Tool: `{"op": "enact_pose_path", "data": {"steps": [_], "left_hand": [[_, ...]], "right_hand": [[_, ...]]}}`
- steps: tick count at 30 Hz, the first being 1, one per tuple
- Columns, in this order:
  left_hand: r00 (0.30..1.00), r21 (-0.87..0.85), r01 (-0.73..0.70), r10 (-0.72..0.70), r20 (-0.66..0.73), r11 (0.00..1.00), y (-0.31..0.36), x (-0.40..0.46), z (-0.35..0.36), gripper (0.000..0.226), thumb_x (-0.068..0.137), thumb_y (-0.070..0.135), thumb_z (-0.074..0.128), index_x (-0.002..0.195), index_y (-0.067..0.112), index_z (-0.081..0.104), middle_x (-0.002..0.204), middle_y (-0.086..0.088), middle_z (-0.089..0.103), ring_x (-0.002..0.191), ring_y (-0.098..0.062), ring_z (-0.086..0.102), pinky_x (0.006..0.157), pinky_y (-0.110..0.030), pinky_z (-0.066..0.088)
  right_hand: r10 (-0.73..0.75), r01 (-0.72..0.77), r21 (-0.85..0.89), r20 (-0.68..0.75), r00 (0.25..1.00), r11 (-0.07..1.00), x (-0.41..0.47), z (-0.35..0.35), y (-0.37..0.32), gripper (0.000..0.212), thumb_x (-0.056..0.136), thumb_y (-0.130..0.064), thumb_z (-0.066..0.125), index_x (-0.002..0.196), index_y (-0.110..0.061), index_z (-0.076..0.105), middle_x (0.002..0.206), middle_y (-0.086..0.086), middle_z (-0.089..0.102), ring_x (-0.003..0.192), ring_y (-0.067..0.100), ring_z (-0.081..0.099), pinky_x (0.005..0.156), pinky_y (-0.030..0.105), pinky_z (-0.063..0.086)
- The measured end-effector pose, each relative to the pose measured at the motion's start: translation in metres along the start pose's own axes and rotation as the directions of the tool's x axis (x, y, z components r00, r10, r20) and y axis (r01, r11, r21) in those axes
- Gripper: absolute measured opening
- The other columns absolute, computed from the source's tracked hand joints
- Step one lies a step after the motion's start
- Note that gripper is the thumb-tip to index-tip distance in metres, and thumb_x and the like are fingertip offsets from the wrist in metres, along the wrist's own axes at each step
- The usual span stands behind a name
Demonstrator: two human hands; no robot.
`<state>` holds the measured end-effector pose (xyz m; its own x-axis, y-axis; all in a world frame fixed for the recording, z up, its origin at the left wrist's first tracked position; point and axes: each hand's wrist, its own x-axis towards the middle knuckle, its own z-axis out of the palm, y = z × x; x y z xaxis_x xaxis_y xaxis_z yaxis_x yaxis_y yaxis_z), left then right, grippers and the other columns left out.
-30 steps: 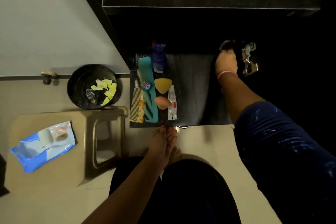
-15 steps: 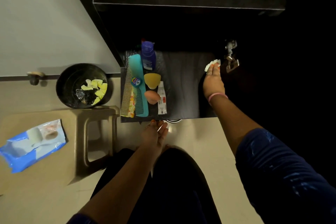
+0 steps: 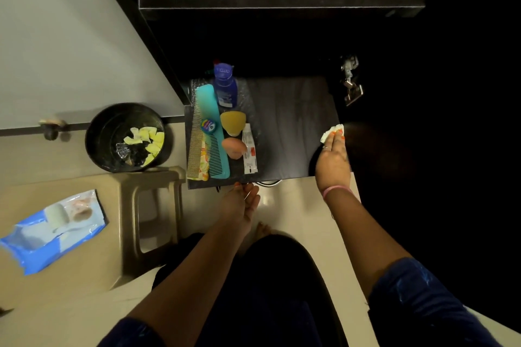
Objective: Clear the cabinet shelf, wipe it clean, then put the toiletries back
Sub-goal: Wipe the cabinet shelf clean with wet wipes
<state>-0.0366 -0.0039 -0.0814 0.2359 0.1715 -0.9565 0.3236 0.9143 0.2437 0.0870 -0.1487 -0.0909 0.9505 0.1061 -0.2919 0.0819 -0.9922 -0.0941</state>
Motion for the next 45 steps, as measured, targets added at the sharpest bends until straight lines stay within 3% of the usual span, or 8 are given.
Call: {"op": "enact_pose_path", "data": {"steps": [6,11,14,19,23,30,38,45], "left_hand": [[1.000,0.018,0.019,-0.020,0.015,1.000,0.002,-0.001,-0.001,0.031,0.101,0.022,0.039,0.126,0.008,0.052,0.113,-0.010,0.063,0.103,-0.021,0.061,0.085,-0.033,0.049],[1.000,0.029,0.019,-0.020,0.020,0.999,0.004,-0.003,-0.002,0.032,0.101,0.022,0.040,0.126,0.007,0.051,0.120,-0.012,0.063,0.108,-0.023,0.061,0.083,-0.033,0.049],[1.000,0.023,0.024,-0.025,0.012,0.999,0.005,-0.003,-0.002,0.031,0.101,0.020,0.039,0.126,0.006,0.051,0.122,-0.012,0.062,0.112,-0.025,0.060,0.085,-0.033,0.049],[0.999,-0.011,0.035,-0.035,0.022,0.999,0.005,-0.005,0.000,0.034,0.102,0.019,0.037,0.131,0.005,0.048,0.130,-0.013,0.058,0.118,-0.027,0.057,0.090,-0.035,0.045],[0.998,0.001,0.037,-0.037,0.041,0.999,0.005,-0.005,-0.001,0.038,0.102,0.019,0.035,0.135,0.004,0.044,0.135,-0.015,0.053,0.124,-0.027,0.053,0.097,-0.035,0.044],[0.999,0.075,0.006,-0.009,0.035,0.997,0.002,-0.002,-0.001,0.041,0.100,0.020,0.035,0.136,-0.001,0.040,0.142,-0.017,0.046,0.131,-0.027,0.045,0.109,-0.035,0.036],[0.999,0.085,0.039,-0.041,0.021,0.996,0.003,-0.011,0.004,0.043,0.101,0.024,0.034,0.137,0.002,0.040,0.143,-0.012,0.046,0.132,-0.024,0.044,0.109,-0.035,0.034],[0.997,-0.132,0.076,-0.072,0.035,0.988,0.007,-0.005,0.004,0.041,0.104,0.018,0.025,0.140,0.003,0.035,0.144,-0.018,0.042,0.134,-0.030,0.041,0.111,-0.039,0.032]], "right_hand": [[0.051,-0.051,-0.028,-0.010,0.999,0.998,-0.038,0.009,0.009,0.056,0.092,0.009,0.027,0.143,0.013,0.004,0.152,0.031,0.009,0.144,0.037,0.009,0.116,0.031,0.020],[0.139,-0.133,-0.056,0.111,0.984,0.990,-0.050,-0.012,0.002,0.043,0.090,0.005,0.040,0.133,0.007,0.040,0.133,0.024,0.047,0.118,0.033,0.053,0.091,0.035,0.048],[0.171,-0.171,-0.012,0.155,0.973,0.985,-0.038,-0.041,-0.006,0.029,0.090,-0.001,0.047,0.117,0.004,0.056,0.117,0.024,0.059,0.108,0.038,0.059,0.086,0.037,0.049],[0.049,-0.031,0.353,-0.042,0.998,0.935,0.017,-0.092,-0.042,0.025,0.083,-0.023,0.061,0.103,-0.010,0.070,0.103,0.019,0.070,0.100,0.036,0.063,0.084,0.035,0.050],[-0.196,0.240,0.487,-0.139,0.971,0.840,0.071,-0.092,-0.085,0.039,0.079,-0.004,0.052,0.112,-0.019,0.069,0.112,0.008,0.067,0.106,0.023,0.062,0.093,0.022,0.043],[-0.374,0.374,0.016,0.061,0.926,0.927,0.124,-0.063,-0.154,0.026,0.087,-0.003,0.052,0.111,0.000,0.063,0.113,0.020,0.064,0.107,0.036,0.060,0.091,0.039,0.048],[-0.603,0.599,0.125,-0.009,0.798,0.791,0.100,-0.014,-0.136,0.036,0.094,-0.007,0.043,0.129,-0.007,0.054,0.140,0.012,0.049,0.132,0.027,0.042,0.107,0.033,0.034],[-0.579,0.575,0.194,-0.041,0.814,0.795,0.037,0.003,-0.091,0.050,0.089,0.008,0.043,0.136,-0.010,0.047,0.145,0.011,0.043,0.135,0.026,0.040,0.111,0.031,0.030]]}}
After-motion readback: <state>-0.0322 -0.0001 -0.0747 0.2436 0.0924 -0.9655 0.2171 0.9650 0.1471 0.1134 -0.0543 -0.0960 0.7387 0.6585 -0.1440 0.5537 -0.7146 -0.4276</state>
